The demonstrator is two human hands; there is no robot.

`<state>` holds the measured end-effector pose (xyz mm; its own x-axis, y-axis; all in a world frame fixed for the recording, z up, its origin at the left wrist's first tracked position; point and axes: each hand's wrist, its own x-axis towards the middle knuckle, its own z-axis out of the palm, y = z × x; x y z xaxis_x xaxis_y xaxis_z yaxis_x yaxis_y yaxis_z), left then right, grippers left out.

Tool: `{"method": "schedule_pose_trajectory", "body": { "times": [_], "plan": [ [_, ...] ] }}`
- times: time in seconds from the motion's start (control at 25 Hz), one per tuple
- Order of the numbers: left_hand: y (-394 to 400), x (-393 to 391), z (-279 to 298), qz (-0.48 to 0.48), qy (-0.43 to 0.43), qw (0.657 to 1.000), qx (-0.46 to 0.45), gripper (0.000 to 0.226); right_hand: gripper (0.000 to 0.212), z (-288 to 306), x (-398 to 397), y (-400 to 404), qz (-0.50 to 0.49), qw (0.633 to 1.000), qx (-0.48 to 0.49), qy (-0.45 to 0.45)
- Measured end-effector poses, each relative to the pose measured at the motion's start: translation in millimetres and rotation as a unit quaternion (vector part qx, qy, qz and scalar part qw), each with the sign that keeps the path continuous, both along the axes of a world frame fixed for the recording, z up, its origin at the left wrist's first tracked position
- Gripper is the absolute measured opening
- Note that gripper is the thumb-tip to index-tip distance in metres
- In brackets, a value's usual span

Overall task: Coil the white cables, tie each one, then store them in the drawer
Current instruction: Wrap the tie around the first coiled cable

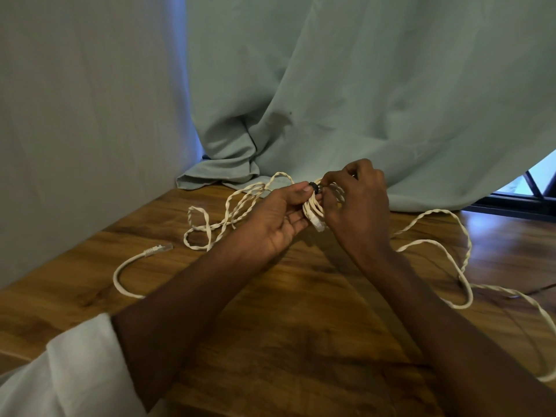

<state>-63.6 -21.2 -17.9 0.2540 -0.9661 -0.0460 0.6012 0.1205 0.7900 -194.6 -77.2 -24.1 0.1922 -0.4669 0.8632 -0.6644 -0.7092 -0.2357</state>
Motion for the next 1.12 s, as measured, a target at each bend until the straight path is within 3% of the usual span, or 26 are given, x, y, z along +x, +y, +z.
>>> {"method": "schedule_pose_trajectory", "body": {
  "times": [0.2, 0.48, 0.76, 0.88, 1.0, 1.12],
  "plan": [
    [-1.0, 3.1, -1.8, 0.005, -0.032, 0.999, -0.004, 0.03, 0.017, 1.9, -3.9, -0.2, 0.028, 0.999, -0.004, 0.027],
    [-0.9, 0.0, 2.1, -0.008, -0.032, 0.999, -0.025, 0.021, 0.012, 0.1, 2.4, 5.9, 0.011, 0.998, -0.007, -0.059],
    [1.5, 2.0, 4.0, -0.023, -0.033, 0.999, -0.035, 0.018, 0.018, -1.4, 2.7, 8.2, 0.005, 0.997, 0.014, -0.072],
    [1.5, 3.7, 3.6, -0.019, -0.048, 0.998, -0.036, 0.018, 0.023, -0.6, -1.3, 5.6, 0.028, 0.999, -0.005, -0.033],
    [3.0, 4.5, 2.3, -0.02, -0.039, 0.998, -0.036, 0.018, 0.027, 2.4, -4.5, 3.8, 0.045, 0.999, -0.02, -0.007],
    [1.5, 1.8, 2.1, -0.017, -0.002, 0.999, -0.029, 0.025, 0.017, 4.1, -0.8, 8.8, 0.039, 0.998, 0.005, -0.055]
  ]
}}
